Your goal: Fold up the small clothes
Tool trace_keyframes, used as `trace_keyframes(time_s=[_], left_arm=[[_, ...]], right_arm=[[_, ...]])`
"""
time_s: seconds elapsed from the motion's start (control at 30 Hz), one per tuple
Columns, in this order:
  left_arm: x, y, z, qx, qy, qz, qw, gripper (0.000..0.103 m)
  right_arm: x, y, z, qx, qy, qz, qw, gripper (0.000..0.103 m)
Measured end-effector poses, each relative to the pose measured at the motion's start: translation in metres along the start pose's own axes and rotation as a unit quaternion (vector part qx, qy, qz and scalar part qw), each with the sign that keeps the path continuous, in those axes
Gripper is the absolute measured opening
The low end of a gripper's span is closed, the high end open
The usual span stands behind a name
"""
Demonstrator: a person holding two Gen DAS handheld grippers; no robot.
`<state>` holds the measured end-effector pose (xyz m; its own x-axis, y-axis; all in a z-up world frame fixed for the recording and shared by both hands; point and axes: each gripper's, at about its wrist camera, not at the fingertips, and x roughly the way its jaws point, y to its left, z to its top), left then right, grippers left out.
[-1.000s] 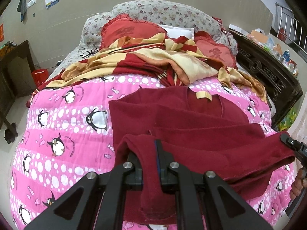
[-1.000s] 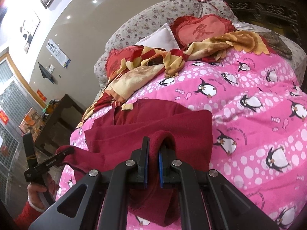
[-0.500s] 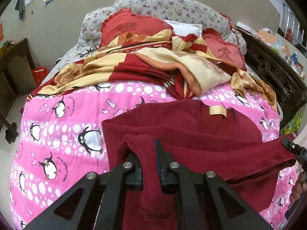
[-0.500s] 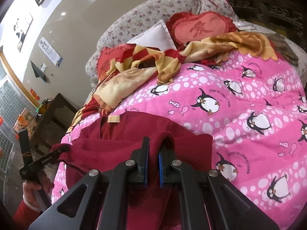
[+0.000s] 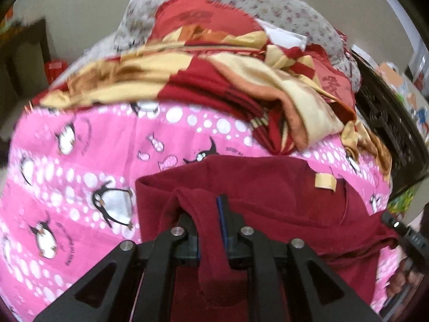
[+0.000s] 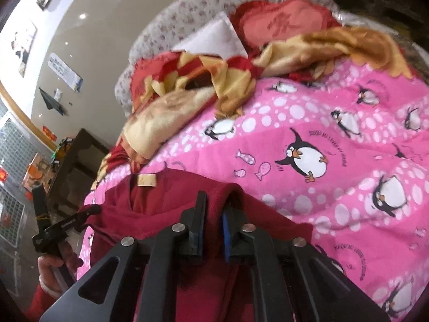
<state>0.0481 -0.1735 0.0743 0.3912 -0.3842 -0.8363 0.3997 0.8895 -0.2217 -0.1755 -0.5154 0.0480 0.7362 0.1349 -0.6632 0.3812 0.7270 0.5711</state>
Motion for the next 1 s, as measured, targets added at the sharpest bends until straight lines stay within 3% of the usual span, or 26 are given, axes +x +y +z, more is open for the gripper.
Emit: trace_keyframes(time_s=[0.13,0.23,0.27,0.3,0.4,0.57,0.73,0.8,0.87,0.93,1.0], left_arm=[[0.001,0.008,0.005,-0.024,0.015,-0.029,0.9992,0.017],[-0.004,0.008,0.007,-0.021,0.018,-0.043,0.9987,0.03],[-0.007,0.008,0.008,-0.024,0.015,-0.054,0.9982,0.039],[-0.011,0.008,0.008,-0.027,0.012,-0.064,0.9975,0.048],[-0.021,0.007,0.009,-0.031,-0.003,-0.084,0.996,0.063],[-0.026,0.006,0.012,-0.033,-0.01,-0.091,0.9952,0.065],[-0.028,0.013,0.014,-0.048,-0.016,-0.105,0.9932,0.068],[-0.032,0.019,0.017,-0.059,-0.034,-0.087,0.9939,0.085],[-0.036,0.027,0.018,-0.082,-0.053,-0.083,0.9917,0.091],[-0.039,0.034,0.02,-0.099,-0.055,-0.094,0.9891,0.091],[-0.042,0.033,0.018,-0.094,-0.053,-0.084,0.9906,0.091]], right_arm=[[0.001,-0.011,0.006,0.022,0.014,0.035,0.999,0.029],[-0.017,-0.021,0.007,0.055,-0.01,0.077,0.996,0.045],[-0.026,-0.024,0.008,0.061,-0.024,0.069,0.995,0.051],[-0.035,-0.026,0.009,0.065,-0.04,0.056,0.996,0.051],[-0.057,-0.026,0.006,0.049,-0.063,0.057,0.995,0.051],[-0.075,0.0,-0.017,-0.04,-0.07,0.048,0.996,0.05],[-0.058,0.041,-0.029,-0.147,-0.059,0.017,0.987,0.05],[-0.043,0.06,-0.032,-0.197,-0.037,0.031,0.979,0.05],[-0.015,0.082,-0.033,-0.245,0.007,0.031,0.969,0.05],[0.01,0.092,-0.03,-0.255,0.012,-0.019,0.967,0.05],[0.039,0.088,-0.018,-0.22,0.003,-0.041,0.975,0.05]])
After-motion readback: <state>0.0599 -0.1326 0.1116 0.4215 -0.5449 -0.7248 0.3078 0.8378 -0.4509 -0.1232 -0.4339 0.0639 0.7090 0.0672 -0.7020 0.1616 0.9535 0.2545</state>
